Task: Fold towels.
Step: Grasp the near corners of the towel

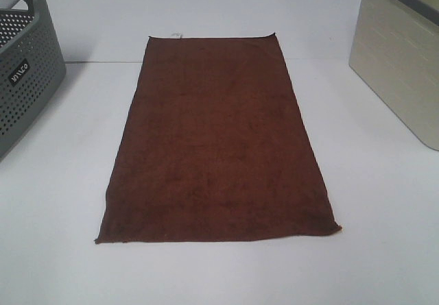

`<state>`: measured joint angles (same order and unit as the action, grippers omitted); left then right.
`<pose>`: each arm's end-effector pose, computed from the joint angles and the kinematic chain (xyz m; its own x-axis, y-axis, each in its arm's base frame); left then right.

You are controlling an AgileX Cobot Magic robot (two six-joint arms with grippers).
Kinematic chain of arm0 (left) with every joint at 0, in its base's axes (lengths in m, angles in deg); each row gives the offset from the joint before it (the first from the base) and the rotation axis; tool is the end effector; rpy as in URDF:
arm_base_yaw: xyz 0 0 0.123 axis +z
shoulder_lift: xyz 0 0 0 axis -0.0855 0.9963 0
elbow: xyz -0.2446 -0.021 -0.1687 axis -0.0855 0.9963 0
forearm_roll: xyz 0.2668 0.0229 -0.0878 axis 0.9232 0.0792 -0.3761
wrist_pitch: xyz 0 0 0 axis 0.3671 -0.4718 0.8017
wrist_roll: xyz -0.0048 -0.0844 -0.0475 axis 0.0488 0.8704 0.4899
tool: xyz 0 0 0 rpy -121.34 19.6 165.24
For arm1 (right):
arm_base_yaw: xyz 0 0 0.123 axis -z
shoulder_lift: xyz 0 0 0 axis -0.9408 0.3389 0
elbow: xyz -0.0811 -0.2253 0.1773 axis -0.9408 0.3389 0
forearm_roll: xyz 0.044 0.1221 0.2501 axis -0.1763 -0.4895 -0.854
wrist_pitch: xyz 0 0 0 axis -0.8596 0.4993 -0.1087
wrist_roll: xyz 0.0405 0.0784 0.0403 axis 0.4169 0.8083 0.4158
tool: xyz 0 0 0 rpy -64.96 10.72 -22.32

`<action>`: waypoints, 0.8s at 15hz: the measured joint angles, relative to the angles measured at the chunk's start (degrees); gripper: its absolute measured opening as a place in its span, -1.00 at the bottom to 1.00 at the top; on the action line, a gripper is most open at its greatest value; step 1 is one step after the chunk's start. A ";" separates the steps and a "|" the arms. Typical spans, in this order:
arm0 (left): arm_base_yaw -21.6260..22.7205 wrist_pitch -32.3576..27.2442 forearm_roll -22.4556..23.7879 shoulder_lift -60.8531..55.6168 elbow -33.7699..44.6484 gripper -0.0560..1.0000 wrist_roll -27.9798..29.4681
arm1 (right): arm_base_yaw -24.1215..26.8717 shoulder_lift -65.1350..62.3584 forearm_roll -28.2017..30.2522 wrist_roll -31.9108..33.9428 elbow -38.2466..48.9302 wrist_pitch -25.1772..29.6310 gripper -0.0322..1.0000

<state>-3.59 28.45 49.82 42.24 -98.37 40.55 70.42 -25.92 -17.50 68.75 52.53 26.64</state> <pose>0.0155 -0.0140 0.2989 -0.3924 -0.0130 -0.9197 0.1115 0.9918 -0.0616 0.0198 0.0079 0.2964 -0.4846 0.0028 -0.8747 -0.0681 0.9968 0.0409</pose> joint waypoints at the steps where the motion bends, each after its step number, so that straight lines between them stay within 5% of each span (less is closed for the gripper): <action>1: 0.00 1.95 -0.17 1.20 -0.11 0.41 1.09 | 0.00 2.58 0.00 0.06 -0.80 -0.40 0.55; 6: 0.00 15.47 -8.42 12.49 0.40 0.41 4.13 | 0.00 17.36 -3.38 0.11 -4.41 -2.58 0.55; 10: 0.00 16.56 -20.80 29.51 0.40 0.41 2.98 | 0.00 33.58 -11.63 -0.46 -4.53 -6.65 0.55; 12: 0.00 16.73 -26.87 39.53 0.40 0.41 -3.27 | 0.00 41.48 -14.09 -3.72 -4.53 -8.37 0.55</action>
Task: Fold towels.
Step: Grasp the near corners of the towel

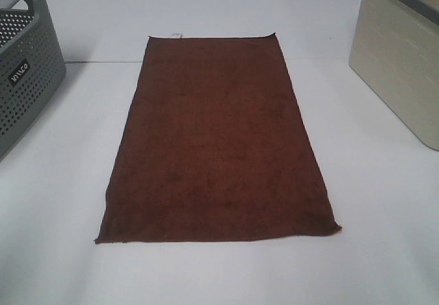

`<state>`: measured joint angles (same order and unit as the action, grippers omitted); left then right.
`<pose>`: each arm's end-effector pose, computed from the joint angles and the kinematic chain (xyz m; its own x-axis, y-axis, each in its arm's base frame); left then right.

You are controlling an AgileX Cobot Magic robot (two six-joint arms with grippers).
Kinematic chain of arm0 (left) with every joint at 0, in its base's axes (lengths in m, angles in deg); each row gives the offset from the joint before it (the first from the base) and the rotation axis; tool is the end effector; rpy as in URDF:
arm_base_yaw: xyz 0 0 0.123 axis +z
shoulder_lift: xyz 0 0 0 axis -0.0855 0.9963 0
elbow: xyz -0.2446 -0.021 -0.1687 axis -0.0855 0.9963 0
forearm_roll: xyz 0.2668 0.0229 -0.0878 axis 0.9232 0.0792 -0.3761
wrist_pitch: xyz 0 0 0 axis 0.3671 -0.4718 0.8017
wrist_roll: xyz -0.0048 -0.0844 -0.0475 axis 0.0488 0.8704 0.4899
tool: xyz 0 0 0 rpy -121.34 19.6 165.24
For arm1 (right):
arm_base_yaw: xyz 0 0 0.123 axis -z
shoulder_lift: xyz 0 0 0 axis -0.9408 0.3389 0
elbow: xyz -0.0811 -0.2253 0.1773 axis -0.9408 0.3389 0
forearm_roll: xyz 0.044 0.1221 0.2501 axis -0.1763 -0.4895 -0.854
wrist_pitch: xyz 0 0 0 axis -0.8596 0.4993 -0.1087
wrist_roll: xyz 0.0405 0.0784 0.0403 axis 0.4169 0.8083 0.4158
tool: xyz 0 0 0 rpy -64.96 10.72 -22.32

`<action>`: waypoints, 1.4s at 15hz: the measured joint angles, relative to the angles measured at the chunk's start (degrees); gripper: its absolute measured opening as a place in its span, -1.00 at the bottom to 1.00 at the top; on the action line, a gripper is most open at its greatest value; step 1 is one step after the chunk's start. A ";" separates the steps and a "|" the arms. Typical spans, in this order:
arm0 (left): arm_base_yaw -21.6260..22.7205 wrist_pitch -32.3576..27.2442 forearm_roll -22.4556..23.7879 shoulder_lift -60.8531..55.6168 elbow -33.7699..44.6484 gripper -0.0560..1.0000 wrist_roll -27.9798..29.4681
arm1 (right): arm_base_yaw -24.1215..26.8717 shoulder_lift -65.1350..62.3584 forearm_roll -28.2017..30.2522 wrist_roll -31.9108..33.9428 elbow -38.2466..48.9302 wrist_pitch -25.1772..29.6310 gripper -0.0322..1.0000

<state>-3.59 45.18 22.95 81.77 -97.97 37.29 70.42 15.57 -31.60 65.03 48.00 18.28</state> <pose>0.1482 -0.0347 0.2743 -0.7055 -0.3486 -0.6170 0.0242 0.8583 -0.5126 0.1509 0.0251 0.2756 -0.8399 0.1010 -0.5333 -0.0601 0.9592 0.2763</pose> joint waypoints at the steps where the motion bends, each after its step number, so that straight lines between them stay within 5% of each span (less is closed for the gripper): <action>1: 0.00 0.29 -3.27 5.39 0.00 0.41 -3.84 | 0.00 4.30 -1.20 -1.89 0.00 -1.15 0.55; 9: 0.00 5.67 -39.02 44.18 -0.06 0.41 -43.20 | 0.00 32.60 -16.21 -18.45 -0.06 -16.84 0.55; 10: 0.00 5.33 -46.70 52.08 -0.40 0.41 -53.11 | 0.00 38.67 -21.77 -25.61 -0.06 -19.60 0.55; 13: 0.00 5.04 -52.25 61.59 -2.52 0.41 -61.19 | 0.00 46.75 -32.14 -36.78 -0.11 -21.37 0.55; 16: -0.06 4.58 -53.34 68.47 -4.70 0.40 -62.68 | 0.00 52.25 -41.77 -47.61 -0.11 -22.63 0.55; 21: -4.64 2.69 -54.32 71.79 -8.54 0.40 -62.68 | 0.00 58.10 -44.29 -51.80 -3.27 -22.40 0.54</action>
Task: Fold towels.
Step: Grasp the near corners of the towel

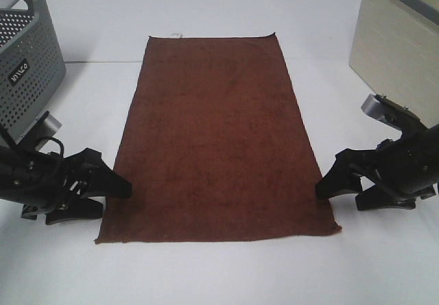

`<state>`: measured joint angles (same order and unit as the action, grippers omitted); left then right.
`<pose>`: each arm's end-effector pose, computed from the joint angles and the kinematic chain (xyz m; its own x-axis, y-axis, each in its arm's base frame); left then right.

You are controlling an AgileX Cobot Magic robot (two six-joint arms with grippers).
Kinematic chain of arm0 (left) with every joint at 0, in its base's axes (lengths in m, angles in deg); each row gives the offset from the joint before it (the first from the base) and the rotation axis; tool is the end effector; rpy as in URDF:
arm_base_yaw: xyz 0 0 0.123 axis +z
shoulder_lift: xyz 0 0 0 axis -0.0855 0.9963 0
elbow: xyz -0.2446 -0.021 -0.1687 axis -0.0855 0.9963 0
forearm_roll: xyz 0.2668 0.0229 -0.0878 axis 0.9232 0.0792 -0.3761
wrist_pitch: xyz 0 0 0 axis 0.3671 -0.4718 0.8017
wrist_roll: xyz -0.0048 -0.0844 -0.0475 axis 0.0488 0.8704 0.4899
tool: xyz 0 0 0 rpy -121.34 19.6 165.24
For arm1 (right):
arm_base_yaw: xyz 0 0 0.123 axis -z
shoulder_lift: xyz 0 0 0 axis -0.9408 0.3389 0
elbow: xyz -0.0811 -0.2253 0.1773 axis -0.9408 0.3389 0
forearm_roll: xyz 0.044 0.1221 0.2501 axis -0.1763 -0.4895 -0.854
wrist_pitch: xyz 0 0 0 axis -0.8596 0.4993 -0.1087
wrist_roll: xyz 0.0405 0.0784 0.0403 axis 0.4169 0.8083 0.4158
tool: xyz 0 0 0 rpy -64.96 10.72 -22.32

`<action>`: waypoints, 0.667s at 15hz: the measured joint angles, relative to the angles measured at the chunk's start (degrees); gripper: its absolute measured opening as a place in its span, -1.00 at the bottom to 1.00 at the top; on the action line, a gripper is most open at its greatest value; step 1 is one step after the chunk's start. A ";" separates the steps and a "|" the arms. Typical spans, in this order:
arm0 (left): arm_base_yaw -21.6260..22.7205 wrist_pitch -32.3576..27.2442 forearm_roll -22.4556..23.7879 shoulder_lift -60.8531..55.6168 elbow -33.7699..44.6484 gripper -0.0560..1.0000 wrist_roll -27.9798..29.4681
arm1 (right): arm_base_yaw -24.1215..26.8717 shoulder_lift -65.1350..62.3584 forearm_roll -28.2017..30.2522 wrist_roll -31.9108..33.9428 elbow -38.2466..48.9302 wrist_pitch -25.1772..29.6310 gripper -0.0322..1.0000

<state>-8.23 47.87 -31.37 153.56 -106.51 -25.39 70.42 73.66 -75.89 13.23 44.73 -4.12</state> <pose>0.2873 -0.0767 0.0567 -0.9642 -0.2195 -0.1486 -0.0663 0.7425 -0.6665 0.2847 0.0428 0.0864 -0.9663 0.0386 -0.2545 -0.0821 0.8908 0.4469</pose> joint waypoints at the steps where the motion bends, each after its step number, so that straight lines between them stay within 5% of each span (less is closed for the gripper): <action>1: -0.97 0.17 -0.11 0.29 -0.34 0.40 0.00 | 0.00 1.49 -0.17 -0.06 -0.86 1.15 0.52; 4: -4.98 2.98 -0.52 0.34 -2.12 0.39 0.00 | -3.50 4.81 -1.72 -0.46 -2.98 3.61 0.41; 6: -6.76 5.16 -0.57 0.57 -2.92 0.22 0.69 | -6.65 6.25 -2.01 -0.17 -4.53 3.67 0.23; 9: -6.88 7.28 -0.40 0.86 -2.92 -0.71 2.35 | -7.28 6.93 -1.26 6.59 -4.58 -0.23 -0.62; 10: -6.88 7.28 -0.34 0.86 -2.92 -0.87 2.35 | -7.28 6.99 -1.03 8.42 -4.58 -0.52 -0.87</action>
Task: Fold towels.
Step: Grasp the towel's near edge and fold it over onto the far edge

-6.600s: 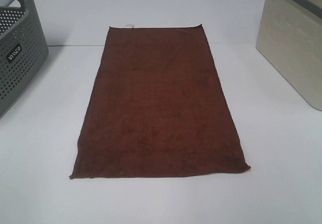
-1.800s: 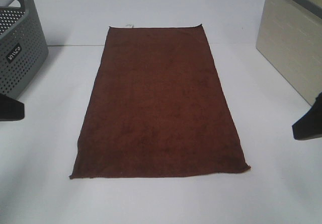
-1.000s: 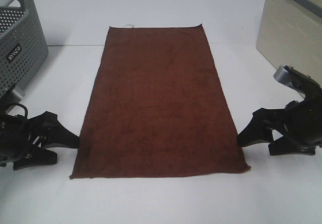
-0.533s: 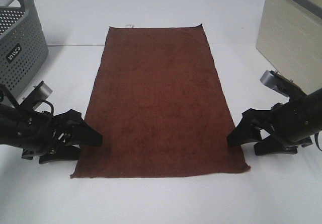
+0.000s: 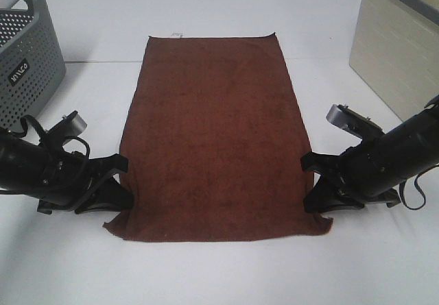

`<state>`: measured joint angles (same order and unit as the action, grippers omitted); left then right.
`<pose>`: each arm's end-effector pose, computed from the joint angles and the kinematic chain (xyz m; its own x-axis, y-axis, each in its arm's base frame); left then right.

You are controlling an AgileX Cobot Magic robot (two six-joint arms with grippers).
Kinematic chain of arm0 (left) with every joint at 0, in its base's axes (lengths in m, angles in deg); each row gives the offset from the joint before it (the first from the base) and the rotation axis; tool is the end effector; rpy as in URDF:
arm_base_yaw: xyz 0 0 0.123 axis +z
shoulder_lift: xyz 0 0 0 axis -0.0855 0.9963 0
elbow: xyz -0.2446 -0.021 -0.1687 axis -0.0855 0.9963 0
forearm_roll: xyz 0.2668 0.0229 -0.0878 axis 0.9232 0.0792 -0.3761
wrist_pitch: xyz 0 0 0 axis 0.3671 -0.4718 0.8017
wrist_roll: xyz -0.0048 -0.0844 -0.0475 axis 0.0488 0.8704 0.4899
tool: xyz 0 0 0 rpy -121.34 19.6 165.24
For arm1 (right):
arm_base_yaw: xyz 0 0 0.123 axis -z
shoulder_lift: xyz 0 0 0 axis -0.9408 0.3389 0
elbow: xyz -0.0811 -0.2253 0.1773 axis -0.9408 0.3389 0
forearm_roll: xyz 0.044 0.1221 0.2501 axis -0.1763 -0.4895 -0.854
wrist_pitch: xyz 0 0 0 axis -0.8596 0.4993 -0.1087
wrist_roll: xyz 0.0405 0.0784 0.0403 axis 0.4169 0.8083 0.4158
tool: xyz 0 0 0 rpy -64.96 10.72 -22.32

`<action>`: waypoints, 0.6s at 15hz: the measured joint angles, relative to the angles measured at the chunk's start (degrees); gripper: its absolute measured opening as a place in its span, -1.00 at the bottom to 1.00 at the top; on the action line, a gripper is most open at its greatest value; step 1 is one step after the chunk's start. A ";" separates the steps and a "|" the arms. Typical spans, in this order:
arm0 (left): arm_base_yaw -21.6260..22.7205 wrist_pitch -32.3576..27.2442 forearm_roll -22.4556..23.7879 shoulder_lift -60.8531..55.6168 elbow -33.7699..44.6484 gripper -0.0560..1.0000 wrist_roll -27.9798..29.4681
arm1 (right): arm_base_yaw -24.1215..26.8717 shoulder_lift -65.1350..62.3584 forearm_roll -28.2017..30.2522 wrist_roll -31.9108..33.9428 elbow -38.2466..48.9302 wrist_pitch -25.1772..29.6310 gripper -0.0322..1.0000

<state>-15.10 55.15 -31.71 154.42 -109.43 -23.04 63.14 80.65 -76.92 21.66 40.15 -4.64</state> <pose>0.2959 -0.1037 0.0536 -0.9676 -0.1679 -0.1888 -0.0250 0.8074 -0.5895 0.2978 0.0808 0.0645 -0.9868 0.0636 -0.1490 -0.0155 0.8783 0.4779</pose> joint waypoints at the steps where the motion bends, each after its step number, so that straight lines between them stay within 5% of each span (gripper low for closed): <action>1: 0.00 0.00 0.23 0.00 0.00 -0.89 0.23 | 0.00 0.00 -0.06 0.80 0.00 0.00 -0.94; 5: 0.00 0.00 9.22 -4.13 0.00 -0.89 8.14 | 0.00 -3.55 3.04 3.67 0.00 1.72 -0.94; 9: 0.00 0.00 18.16 -12.72 6.02 -0.89 15.93 | 0.00 -8.31 12.49 11.69 0.97 7.96 -0.94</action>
<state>-15.10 55.15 -13.55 141.70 -103.42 -7.12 63.14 72.35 -64.43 33.35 41.12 3.33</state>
